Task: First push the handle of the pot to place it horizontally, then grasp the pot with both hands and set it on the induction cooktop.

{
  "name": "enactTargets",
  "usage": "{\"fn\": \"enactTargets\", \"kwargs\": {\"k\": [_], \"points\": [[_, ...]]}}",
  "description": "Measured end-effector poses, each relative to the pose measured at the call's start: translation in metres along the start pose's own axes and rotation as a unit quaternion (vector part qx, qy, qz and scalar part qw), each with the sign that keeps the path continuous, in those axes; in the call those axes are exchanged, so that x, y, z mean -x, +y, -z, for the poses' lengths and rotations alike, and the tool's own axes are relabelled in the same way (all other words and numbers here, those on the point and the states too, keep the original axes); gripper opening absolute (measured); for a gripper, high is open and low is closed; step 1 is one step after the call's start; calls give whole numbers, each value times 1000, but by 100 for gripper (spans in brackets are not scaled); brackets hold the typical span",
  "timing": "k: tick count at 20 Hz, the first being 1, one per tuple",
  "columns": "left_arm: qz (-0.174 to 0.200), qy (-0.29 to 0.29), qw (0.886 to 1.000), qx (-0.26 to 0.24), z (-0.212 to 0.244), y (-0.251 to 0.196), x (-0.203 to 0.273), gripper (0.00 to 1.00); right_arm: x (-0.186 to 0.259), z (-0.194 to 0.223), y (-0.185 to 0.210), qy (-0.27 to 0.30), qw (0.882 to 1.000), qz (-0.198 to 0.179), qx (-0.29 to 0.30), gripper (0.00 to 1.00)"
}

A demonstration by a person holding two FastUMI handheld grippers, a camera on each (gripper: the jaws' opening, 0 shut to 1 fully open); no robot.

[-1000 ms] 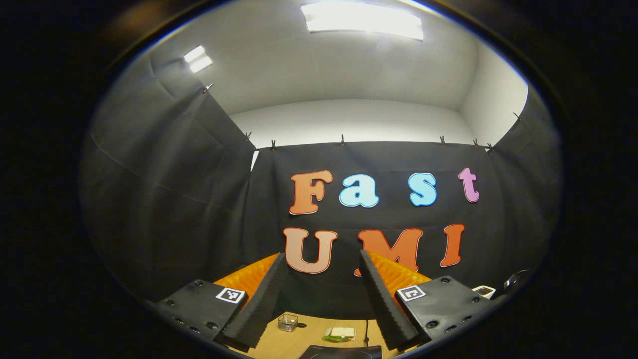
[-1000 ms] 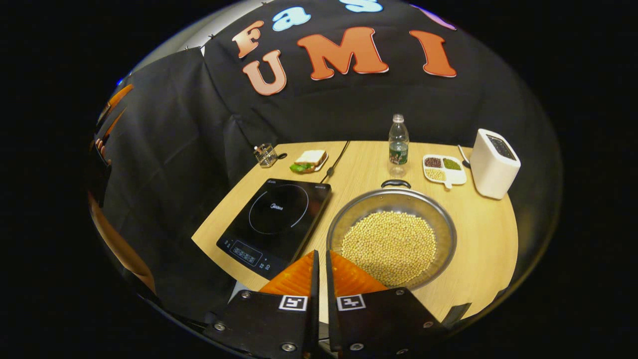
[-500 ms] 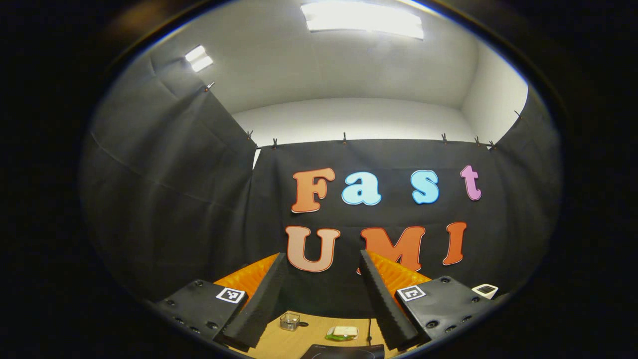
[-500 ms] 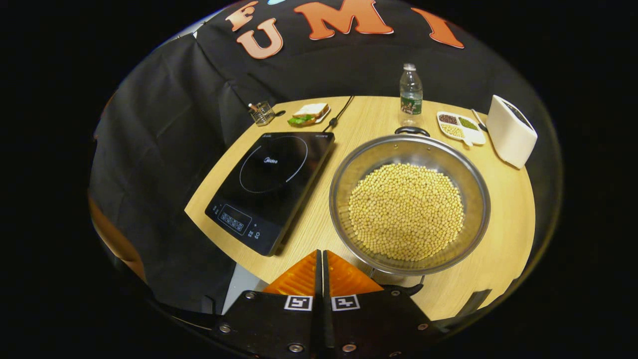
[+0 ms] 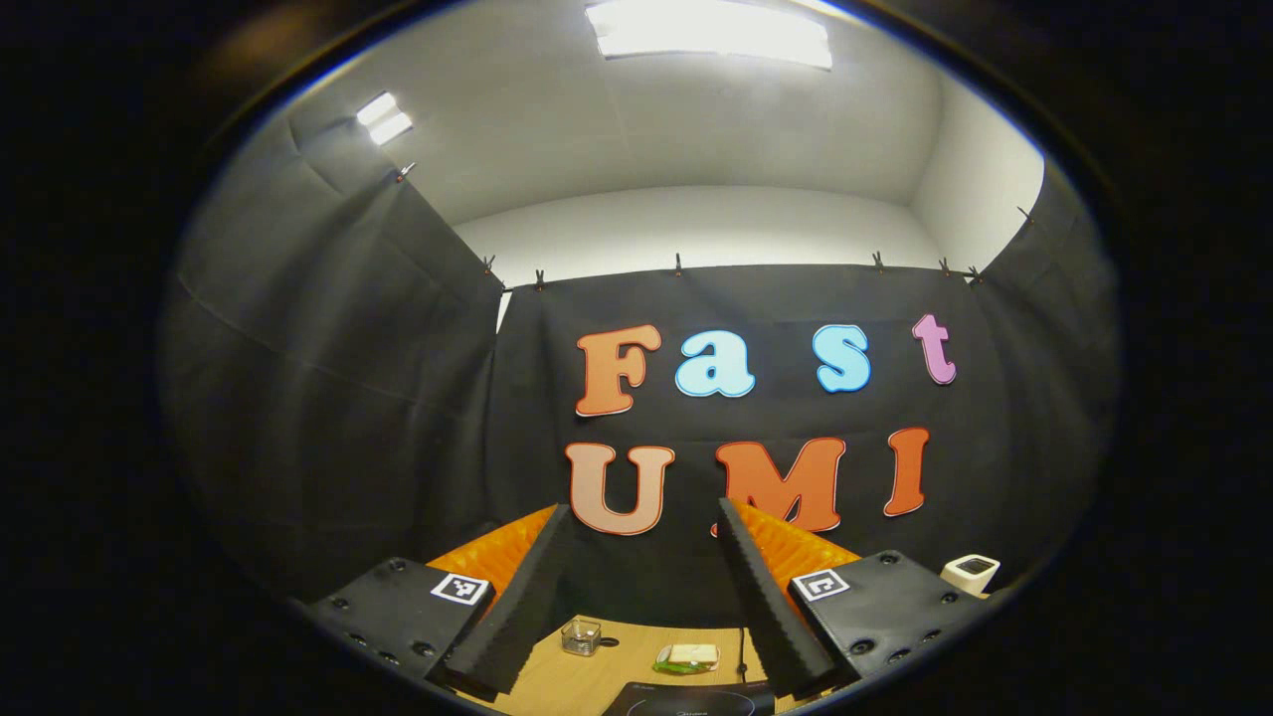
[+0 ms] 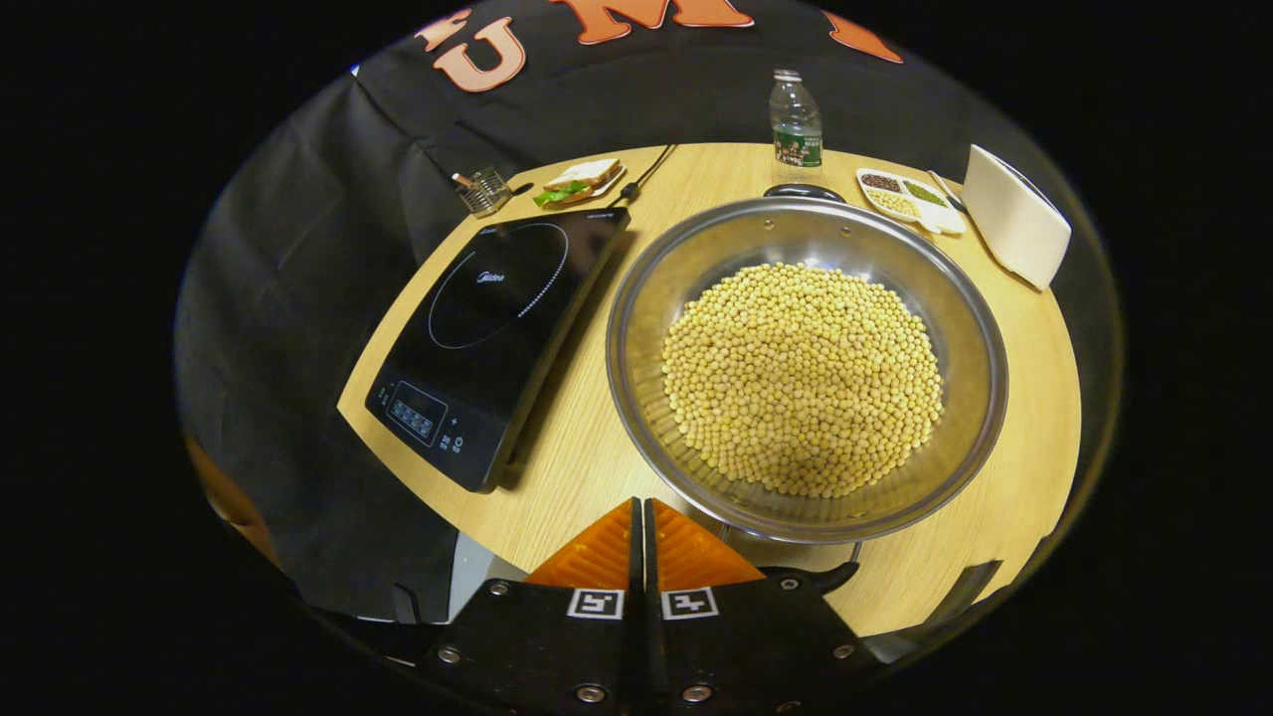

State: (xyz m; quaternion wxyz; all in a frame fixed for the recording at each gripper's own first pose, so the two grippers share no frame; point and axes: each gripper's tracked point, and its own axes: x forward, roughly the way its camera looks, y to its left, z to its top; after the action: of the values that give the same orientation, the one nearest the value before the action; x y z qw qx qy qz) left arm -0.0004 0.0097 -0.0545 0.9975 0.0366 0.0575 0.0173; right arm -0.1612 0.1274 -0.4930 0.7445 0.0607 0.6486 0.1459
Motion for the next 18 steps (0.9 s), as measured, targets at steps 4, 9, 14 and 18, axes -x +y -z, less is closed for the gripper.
{"fn": "enactTargets", "kwargs": {"k": [4,9,14,18], "points": [[3,4,1000,-5,5,-7,0,95,-10,9,-4,17,999,-17,-24,0],[9,18,1000,-8,16,-17,-6,98,-6,13,-32,14,999,-6,-45,0],[22,30,999,1,28,-30,-9,95,0,14,-70,9,998,20,-62,0],[34,40,999,7,38,-42,-13,95,4,13,-93,12,997,34,-67,0]]}}
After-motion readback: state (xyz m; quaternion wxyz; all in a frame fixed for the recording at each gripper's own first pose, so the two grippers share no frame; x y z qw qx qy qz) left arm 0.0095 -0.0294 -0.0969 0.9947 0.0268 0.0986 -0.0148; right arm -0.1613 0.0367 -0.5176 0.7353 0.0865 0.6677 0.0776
